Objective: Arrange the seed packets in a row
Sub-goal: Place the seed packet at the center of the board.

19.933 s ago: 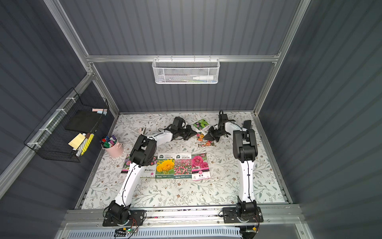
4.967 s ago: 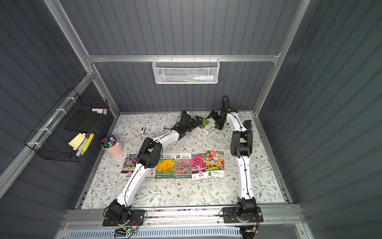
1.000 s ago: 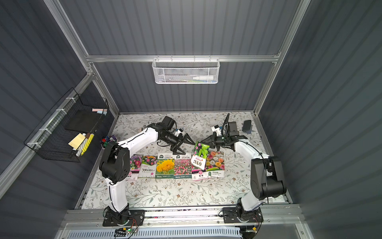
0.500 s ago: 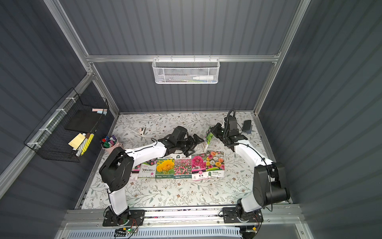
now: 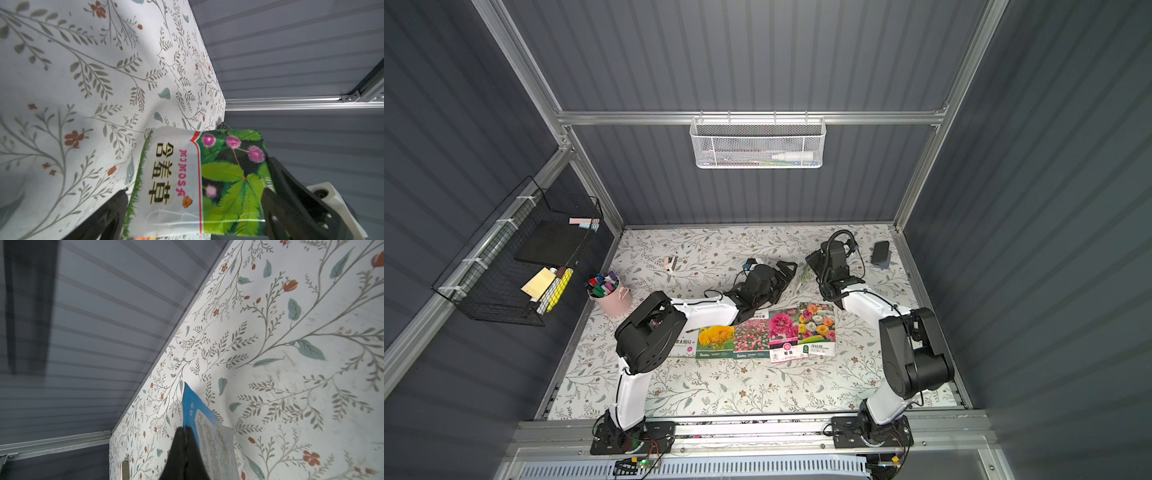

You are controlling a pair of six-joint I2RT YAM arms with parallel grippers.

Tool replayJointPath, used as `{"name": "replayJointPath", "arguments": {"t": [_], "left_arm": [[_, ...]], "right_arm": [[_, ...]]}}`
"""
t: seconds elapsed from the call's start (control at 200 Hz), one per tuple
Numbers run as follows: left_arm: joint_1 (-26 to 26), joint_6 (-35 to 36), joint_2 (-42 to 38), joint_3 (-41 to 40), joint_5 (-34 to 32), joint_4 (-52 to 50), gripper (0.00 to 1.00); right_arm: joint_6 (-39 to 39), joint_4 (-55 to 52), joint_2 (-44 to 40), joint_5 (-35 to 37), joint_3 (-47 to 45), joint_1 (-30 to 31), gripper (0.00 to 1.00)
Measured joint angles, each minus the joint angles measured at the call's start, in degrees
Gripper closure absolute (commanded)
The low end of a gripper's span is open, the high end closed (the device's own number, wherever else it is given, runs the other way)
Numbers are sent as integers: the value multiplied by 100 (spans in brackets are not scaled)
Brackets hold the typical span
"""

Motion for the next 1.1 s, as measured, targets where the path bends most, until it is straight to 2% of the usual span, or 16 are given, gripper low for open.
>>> {"name": "replayJointPath", "arguments": {"t": [0.445,0.545,0.66,0.795,0.845,0.9,0.96,0.97,0.98,1.1], "left_arm": [[-269,-216,138,490,-592,221,1],[-256,-223,138,527,-706,289,5],[-247,-208,144,527,-831,284,22],[-168,-302,345,632,-859,382,48],[-149,-404,507,710,-861,415,51],[-125,-455,660,763,-837,398,44],[-116,-544,798,800,-813,382,18],[-109,-586,817,804,-820,382,7],[-107,-564,833,804,-798,367,2],[-98,-715,852,787,-732,326,1]], "right_arm": [[684,549,525,-24,160,-28,100],[820,737,522,-127,129,-74,100],[988,1064,470,-310,-107,-129,100],[1130,1283,245,-463,-562,-155,100],[1152,1296,131,-498,-706,-162,100],[1154,1305,15,-520,-815,-164,100],[1150,1305,-59,-533,-839,-173,100],[1147,1314,-68,-535,-839,-175,100],[1147,1322,-70,-538,-839,-177,100],[1115,1368,-85,-560,-839,-245,100]]}}
